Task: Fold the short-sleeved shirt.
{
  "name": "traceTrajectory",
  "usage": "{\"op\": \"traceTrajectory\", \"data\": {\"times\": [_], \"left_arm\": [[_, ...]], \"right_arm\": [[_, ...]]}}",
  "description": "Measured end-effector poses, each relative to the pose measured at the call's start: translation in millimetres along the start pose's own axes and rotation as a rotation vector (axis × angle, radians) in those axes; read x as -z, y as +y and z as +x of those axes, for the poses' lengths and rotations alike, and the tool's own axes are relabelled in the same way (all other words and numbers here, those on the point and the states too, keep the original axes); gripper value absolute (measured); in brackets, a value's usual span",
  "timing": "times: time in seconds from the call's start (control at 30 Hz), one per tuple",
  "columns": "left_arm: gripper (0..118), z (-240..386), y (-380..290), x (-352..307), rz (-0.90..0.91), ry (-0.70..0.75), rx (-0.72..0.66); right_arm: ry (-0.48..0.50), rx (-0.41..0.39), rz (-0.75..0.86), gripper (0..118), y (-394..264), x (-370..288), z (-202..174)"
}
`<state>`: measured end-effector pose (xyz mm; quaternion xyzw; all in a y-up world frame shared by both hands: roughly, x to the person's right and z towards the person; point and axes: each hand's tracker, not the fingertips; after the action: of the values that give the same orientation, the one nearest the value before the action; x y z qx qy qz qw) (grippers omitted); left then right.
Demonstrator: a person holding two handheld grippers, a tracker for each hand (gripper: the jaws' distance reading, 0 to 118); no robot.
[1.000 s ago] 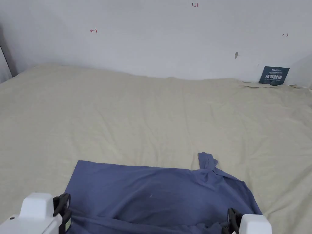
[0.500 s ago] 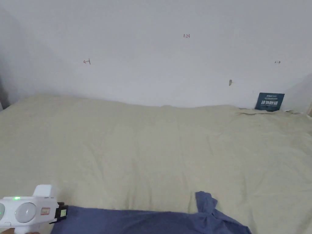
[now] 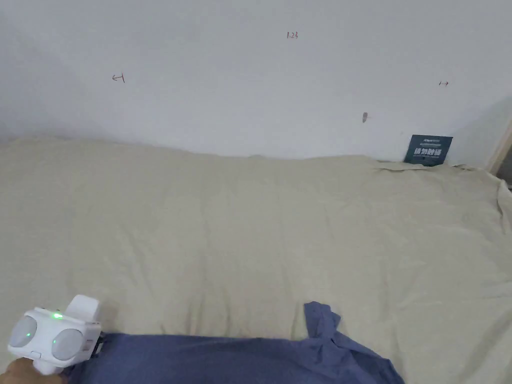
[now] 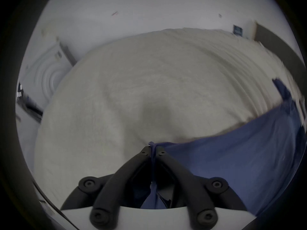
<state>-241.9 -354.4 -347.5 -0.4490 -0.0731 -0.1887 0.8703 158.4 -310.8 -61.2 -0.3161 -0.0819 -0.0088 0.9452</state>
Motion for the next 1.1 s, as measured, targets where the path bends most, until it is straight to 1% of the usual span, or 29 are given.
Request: {"op": "traceTrajectory", "data": {"times": [0.03,0.07,0.13,0.17,0.23,0.27,0.33,0.37,0.4,0.47,0.53,0.57,0.63,0.7,0.73,0.77,0.8,0.83,0.9,0.97,1.0,1.03,1.1], "left_arm": [[0,2,-3,-1,0.003,0.002,0.014],[0,2,-5,-5,0.022,0.000,-0.005],[0,-7,-9,-15,0.053,-0.053,-0.092],[0,-9,-12,-21,0.072,-0.064,-0.106],[0,-11,-17,-40,0.105,-0.054,-0.089],[0,-12,-20,-49,0.129,-0.057,-0.092],[0,-14,-24,-67,0.154,-0.072,-0.109],[0,-15,-27,-73,0.168,-0.072,-0.115],[0,-15,-30,-80,0.184,-0.070,-0.118],[0,-14,-33,-91,0.197,-0.070,-0.126],[0,-14,-38,-99,0.205,-0.081,-0.136],[0,-13,-41,-102,0.212,-0.077,-0.146],[0,-15,-44,-102,0.215,-0.087,-0.182],[0,-15,-48,-104,0.214,-0.093,-0.202],[0,-14,-48,-104,0.214,-0.092,-0.211],[0,-14,-49,-104,0.213,-0.095,-0.215],[0,-15,-50,-104,0.211,-0.098,-0.218],[0,-15,-50,-104,0.210,-0.102,-0.218],[0,-12,-49,-106,0.211,-0.099,-0.212],[0,-13,-49,-107,0.211,-0.103,-0.215],[0,-14,-50,-107,0.213,-0.104,-0.218],[0,-16,-51,-109,0.214,-0.110,-0.223],[0,-19,-53,-113,0.219,-0.117,-0.230]], "right_arm": [[0.001,0.005,-0.004,0,2,3,4],[-0.003,0.014,-0.009,0,6,7,8],[0.000,0.026,-0.022,1,19,18,20],[0.001,0.024,-0.032,1,28,27,28],[-0.012,0.015,-0.040,3,47,47,43],[-0.014,0.006,-0.056,10,59,61,51],[-0.009,-0.027,-0.104,29,81,90,64],[-0.004,-0.050,-0.131,33,89,105,69],[0.020,-0.061,-0.160,33,96,126,75],[0.018,-0.102,-0.231,33,107,158,80],[0.024,-0.117,-0.298,33,112,180,77],[0.028,-0.110,-0.314,34,113,190,77],[0.043,-0.122,-0.381,34,112,209,74],[0.093,-0.101,-0.448,31,107,216,68],[0.081,-0.097,-0.420,26,108,216,68],[0.084,-0.095,-0.421,9,109,220,72],[0.111,-0.079,-0.434,4,110,227,78],[0.113,-0.072,-0.420,4,113,224,79],[0.110,-0.100,-0.424,3,118,222,78],[0.111,-0.110,-0.401,3,122,204,77],[0.106,-0.103,-0.370,3,125,197,78],[0.121,-0.079,-0.337,3,125,187,79],[0.106,-0.073,-0.283,3,126,167,82]]}}
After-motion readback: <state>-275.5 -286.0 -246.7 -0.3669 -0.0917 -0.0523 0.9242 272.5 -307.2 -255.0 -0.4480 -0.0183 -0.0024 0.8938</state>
